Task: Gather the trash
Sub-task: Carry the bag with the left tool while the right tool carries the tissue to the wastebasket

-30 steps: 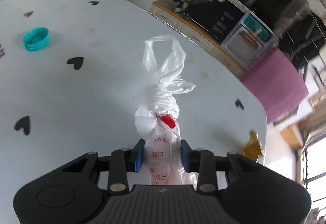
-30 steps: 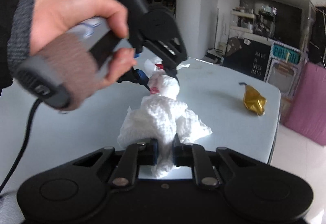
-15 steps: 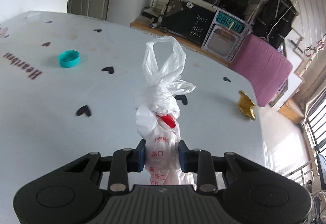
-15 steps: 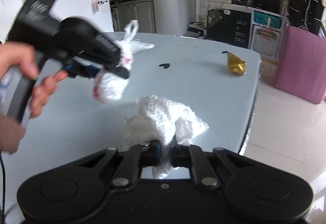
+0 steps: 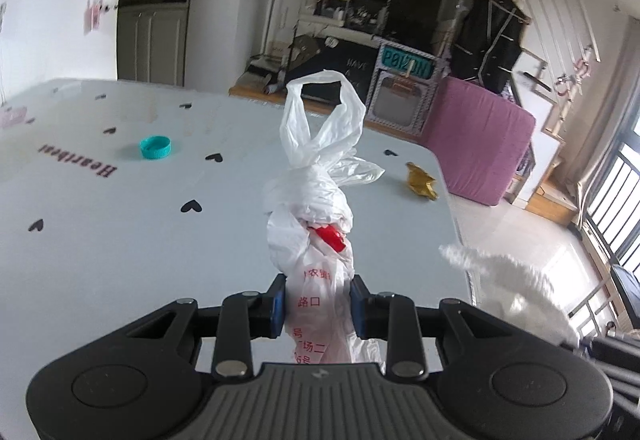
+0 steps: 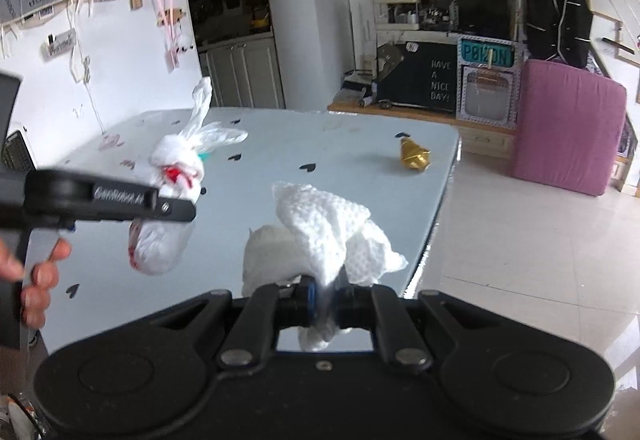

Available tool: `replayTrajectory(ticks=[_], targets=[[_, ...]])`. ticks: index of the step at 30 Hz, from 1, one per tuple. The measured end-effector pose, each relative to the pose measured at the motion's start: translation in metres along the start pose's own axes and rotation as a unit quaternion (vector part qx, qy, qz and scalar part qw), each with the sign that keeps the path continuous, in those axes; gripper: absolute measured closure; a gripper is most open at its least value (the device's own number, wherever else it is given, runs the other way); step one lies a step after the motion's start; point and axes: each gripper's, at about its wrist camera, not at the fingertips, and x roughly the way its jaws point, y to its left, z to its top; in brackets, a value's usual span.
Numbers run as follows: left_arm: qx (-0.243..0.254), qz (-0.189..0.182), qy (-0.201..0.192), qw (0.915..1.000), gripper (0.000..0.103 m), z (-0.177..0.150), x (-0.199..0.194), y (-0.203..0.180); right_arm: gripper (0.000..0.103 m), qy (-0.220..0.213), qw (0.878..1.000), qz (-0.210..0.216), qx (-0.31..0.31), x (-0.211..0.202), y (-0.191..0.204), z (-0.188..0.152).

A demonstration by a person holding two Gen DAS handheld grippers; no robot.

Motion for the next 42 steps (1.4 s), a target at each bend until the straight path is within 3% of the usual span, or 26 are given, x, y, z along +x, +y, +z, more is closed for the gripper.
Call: replayTrajectory(ticks=[9, 16, 32, 42], targets=[[0.042, -0.013, -0.02, 0.9988, 0.071, -0.031, -0.05, -0.034, 0.094, -0.023, 0.999, -0.013, 0.02, -0.048, -0.018, -0.009], [0.051, -0.045, -0.026, 0.9974, 0.07, -0.047, -0.061, -0.067, 0.094, -0.036, 0.998, -0.032, 0.041, -0.082, -0.045, -0.02], [0.094, -0.1, -0.004, 0.9906, 0.07, -0.077, -0.041, -0.157, 0.094, -0.042, 0.991, -0.093, 0.089, -0.133, -0.126, -0.062], [0.113, -0.125, 0.047, 0.9846, 0.07, -0.112, -0.002, -0.204, 0.094, -0.027, 0.984, -0.127, 0.122, -0.142, -0.18, -0.096]])
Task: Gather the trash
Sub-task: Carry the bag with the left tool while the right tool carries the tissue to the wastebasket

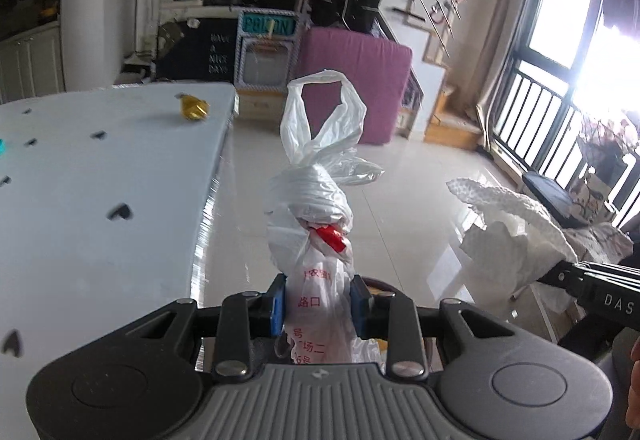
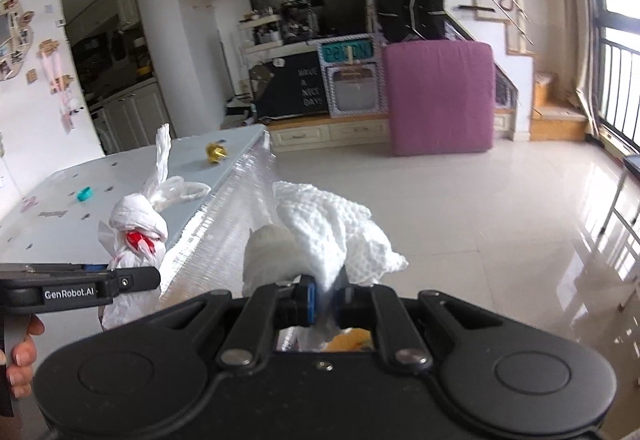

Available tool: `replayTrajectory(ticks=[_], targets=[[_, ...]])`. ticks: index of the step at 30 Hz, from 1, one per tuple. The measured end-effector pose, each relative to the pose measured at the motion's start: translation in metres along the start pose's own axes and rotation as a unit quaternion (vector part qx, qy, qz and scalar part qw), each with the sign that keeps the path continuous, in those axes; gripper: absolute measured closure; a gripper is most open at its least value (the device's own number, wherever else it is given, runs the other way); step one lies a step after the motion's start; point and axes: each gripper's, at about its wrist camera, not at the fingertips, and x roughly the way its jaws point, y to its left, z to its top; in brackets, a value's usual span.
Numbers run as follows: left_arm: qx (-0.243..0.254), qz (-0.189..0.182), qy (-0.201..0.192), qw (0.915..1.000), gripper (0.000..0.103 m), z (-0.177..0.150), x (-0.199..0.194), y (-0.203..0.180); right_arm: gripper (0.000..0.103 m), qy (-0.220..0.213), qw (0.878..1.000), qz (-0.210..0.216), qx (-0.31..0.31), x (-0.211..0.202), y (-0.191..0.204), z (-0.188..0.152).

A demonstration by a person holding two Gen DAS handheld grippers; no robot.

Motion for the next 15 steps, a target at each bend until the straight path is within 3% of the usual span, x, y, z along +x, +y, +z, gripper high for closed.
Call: replayTrajectory(ticks=[6, 10, 15], targets=[[0.015, -0.013, 0.061, 0.998, 0.07, -0.013, 0.047, -0.02, 0.094, 0.028, 0.999, -0.012, 0.019, 0.018, -0.033, -0.021], [-0.033, -0.036, 0.127, 0.9907, 0.07, -0.022, 0.088, -0.021, 0.094, 0.044, 0.998, -0.015, 0.04, 0.031, -0.054, -0.036], [-0.091, -0.039, 0.184, 0.978, 0.07, -0.038, 0.142, -0.027, 0.094, 0.062, 0.996, -0.017, 0.057, 0.043, -0.076, -0.054]])
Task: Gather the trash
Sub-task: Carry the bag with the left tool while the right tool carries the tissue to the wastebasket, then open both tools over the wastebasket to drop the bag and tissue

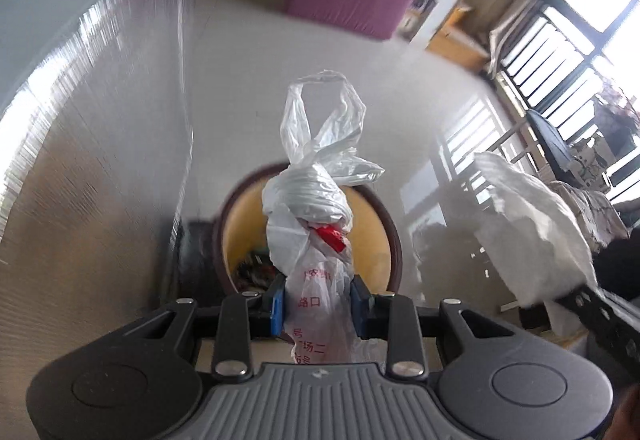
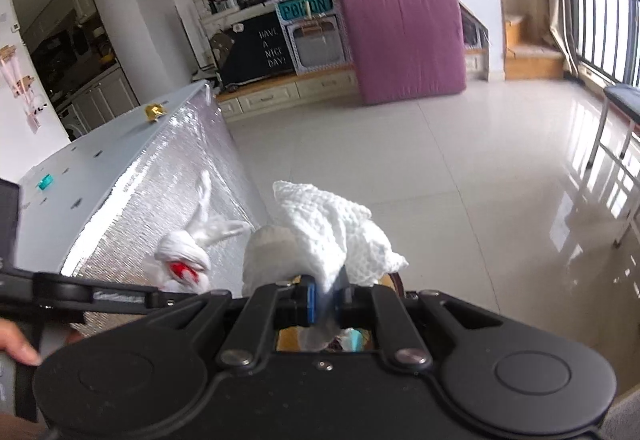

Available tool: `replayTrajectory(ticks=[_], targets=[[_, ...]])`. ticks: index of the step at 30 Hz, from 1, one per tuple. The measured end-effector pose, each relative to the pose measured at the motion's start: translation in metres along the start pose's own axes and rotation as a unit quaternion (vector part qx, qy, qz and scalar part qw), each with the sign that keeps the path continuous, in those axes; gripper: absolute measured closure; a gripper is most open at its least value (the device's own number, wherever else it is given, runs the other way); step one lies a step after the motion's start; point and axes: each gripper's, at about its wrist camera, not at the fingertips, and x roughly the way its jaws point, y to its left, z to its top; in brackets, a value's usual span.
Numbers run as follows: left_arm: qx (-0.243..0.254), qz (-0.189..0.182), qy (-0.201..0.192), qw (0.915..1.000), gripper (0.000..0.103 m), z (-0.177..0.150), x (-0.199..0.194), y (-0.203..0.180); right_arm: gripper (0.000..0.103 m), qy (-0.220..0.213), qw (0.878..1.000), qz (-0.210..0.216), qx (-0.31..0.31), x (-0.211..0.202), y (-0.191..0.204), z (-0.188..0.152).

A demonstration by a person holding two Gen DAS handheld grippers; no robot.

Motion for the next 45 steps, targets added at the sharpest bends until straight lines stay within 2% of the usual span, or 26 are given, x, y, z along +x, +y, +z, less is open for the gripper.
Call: replayTrajectory(ticks=[6, 12, 21, 22, 24, 25, 26, 29, 32, 36, 39, 40, 41, 42, 43, 45], targets=[[-0.045, 0.005, 0.05, 0.9977, 0.07, 0.001, 0.058, 0.001, 0.094, 0.026, 1.0, -0.001, 0.006, 0.023, -0.019, -0.01], [-0.023, 0.047, 0.033, 0.9981, 0.07, 0.001, 0.073, 0.012, 0.094, 0.061, 0.998, 0.015, 0.016, 0.062, -0.023, -0.02], [-0.004, 0.084, 0.018, 0.9963, 0.07, 0.008, 0.081, 0.029, 0.092, 0.136, 0.988, 0.064, 0.044, 0.163, 0.0, -0.026], [-0.001, 0.087, 0.021, 0.996, 0.07, 0.009, 0.084, 0.03, 0.089, 0.144, 0.986, 0.074, 0.051, 0.172, 0.0, -0.028], [-0.004, 0.09, 0.027, 0.9956, 0.07, 0.008, 0.09, 0.033, 0.071, 0.161, 0.979, 0.094, 0.079, 0.189, -0.001, -0.035], [-0.006, 0.089, 0.029, 0.9956, 0.07, 0.008, 0.093, 0.034, 0.054, 0.172, 0.976, 0.097, 0.091, 0.195, -0.003, -0.039], [-0.009, 0.087, 0.031, 0.9957, 0.07, 0.009, 0.097, 0.033, 0.046, 0.181, 0.974, 0.096, 0.095, 0.2, -0.003, -0.043], [-0.026, 0.068, 0.036, 0.9967, 0.07, 0.013, 0.104, 0.032, 0.045, 0.194, 0.974, 0.075, 0.093, 0.207, -0.009, -0.054], [-0.038, 0.043, 0.044, 0.9974, 0.07, 0.015, 0.112, 0.024, 0.044, 0.194, 0.972, 0.072, 0.108, 0.204, -0.02, -0.059], [-0.097, 0.003, 0.079, 0.9921, 0.07, 0.01, 0.137, 0.024, 0.043, 0.177, 0.973, 0.054, 0.138, 0.193, -0.038, -0.06], [-0.134, 0.012, 0.083, 0.9874, 0.069, 0.007, 0.156, 0.022, 0.043, 0.165, 0.974, 0.049, 0.145, 0.188, -0.044, -0.055], [-0.138, 0.022, 0.081, 0.9868, 0.061, 0.006, 0.16, 0.021, 0.043, 0.162, 0.975, 0.049, 0.145, 0.186, -0.045, -0.054], [-0.135, 0.032, 0.084, 0.9868, 0.042, 0.007, 0.164, 0.019, 0.043, 0.161, 0.975, 0.05, 0.143, 0.183, -0.045, -0.053], [-0.126, 0.038, 0.091, 0.9871, 0.032, 0.005, 0.166, 0.019, 0.043, 0.161, 0.976, 0.049, 0.139, 0.182, -0.044, -0.053], [-0.117, 0.042, 0.092, 0.988, 0.029, 0.005, 0.166, 0.019, 0.044, 0.162, 0.976, 0.049, 0.134, 0.181, -0.042, -0.053], [-0.092, 0.045, 0.086, 0.9911, 0.029, 0.004, 0.163, 0.018, 0.044, 0.163, 0.977, 0.048, 0.128, 0.177, -0.041, -0.053]])
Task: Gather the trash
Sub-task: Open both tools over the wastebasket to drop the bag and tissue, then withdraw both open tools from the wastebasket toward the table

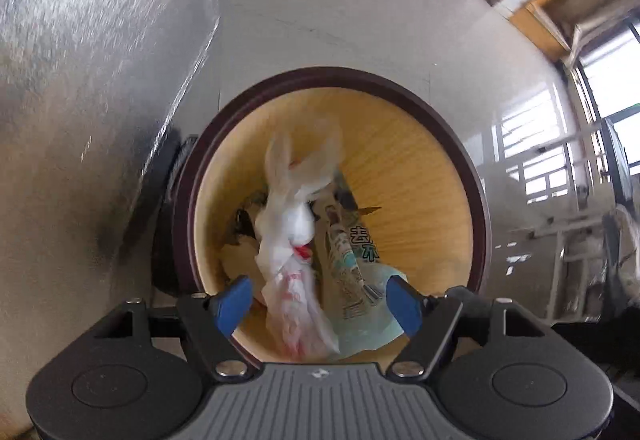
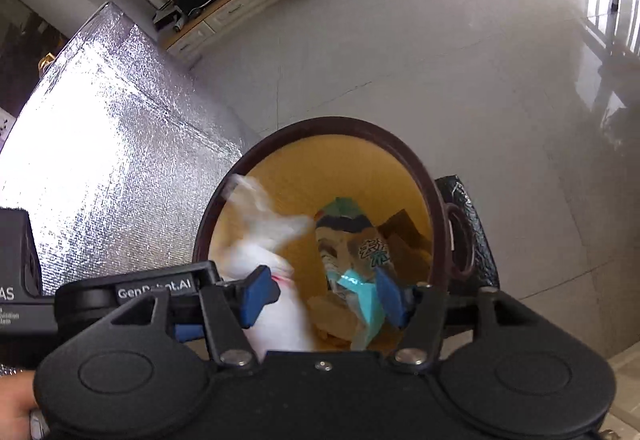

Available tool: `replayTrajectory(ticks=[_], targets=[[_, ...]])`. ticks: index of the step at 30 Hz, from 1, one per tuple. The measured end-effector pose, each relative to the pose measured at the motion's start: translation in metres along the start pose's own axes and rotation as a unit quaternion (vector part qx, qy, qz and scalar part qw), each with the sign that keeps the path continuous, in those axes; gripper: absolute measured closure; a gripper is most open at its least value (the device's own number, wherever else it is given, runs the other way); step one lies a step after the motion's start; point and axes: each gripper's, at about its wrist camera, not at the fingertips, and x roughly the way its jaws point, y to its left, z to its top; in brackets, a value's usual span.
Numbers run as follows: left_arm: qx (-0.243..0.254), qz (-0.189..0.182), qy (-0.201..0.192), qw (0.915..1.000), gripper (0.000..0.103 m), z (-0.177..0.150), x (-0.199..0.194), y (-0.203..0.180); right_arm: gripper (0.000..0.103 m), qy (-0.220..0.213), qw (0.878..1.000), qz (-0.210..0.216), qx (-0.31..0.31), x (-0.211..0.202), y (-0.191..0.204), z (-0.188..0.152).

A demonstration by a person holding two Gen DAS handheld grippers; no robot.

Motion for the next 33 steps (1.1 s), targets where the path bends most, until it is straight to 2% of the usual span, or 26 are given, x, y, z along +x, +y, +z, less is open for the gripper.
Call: replayTrajectory(ticks=[5, 13, 24, 33], targets=[[0.014, 0.015, 0.006, 0.9998, 0.036, -0.003, -0.002, 0.005, 0.044, 0.006, 1.0, -0.003, -0.002, 0.001, -0.006, 0.008], [0.03, 0.03, 0.012, 0.999, 0.036, -0.004, -0.007, 0.01, 0.044, 0.01, 1.0, -0.017, -0.012, -0.005, -0.006, 0.008], [0.064, 0.034, -0.014, 0.9973, 0.034, -0.011, -0.04, 0.007, 0.043, -0.007, 0.998, -0.039, -0.046, -0.032, 0.008, 0.01], [0.09, 0.034, -0.042, 0.9944, 0.021, -0.024, -0.081, 0.009, 0.035, -0.025, 0.996, -0.056, -0.072, -0.063, 0.021, 0.006]])
